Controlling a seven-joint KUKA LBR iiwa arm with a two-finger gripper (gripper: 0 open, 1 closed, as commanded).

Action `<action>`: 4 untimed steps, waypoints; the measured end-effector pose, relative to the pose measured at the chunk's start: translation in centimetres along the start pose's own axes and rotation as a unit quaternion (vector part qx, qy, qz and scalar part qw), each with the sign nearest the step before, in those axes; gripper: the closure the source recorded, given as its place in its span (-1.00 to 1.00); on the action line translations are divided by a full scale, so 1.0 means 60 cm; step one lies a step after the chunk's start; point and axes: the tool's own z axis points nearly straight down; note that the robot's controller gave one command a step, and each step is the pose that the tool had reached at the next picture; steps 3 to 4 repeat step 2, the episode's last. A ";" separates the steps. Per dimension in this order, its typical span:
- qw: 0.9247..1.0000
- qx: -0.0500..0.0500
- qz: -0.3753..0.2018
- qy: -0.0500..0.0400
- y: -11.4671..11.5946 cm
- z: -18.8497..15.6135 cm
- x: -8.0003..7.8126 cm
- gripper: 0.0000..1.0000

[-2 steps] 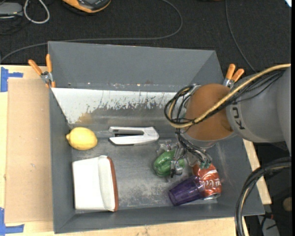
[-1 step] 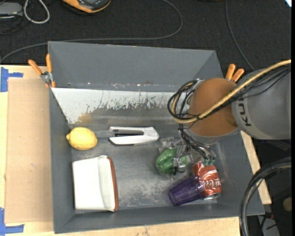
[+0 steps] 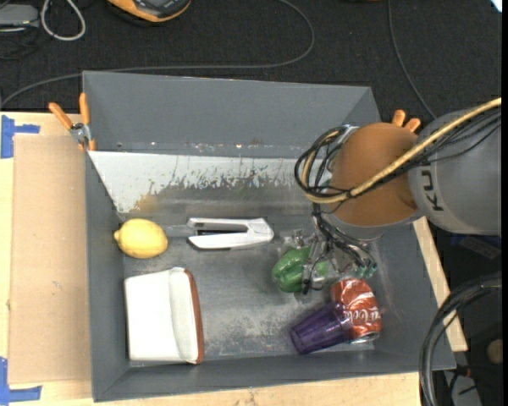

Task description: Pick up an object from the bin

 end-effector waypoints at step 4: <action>1.000 0.000 0.000 0.001 0.001 -0.042 0.000 1.00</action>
Offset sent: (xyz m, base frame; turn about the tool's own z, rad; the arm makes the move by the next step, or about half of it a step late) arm 0.0002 0.0002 0.0397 0.0002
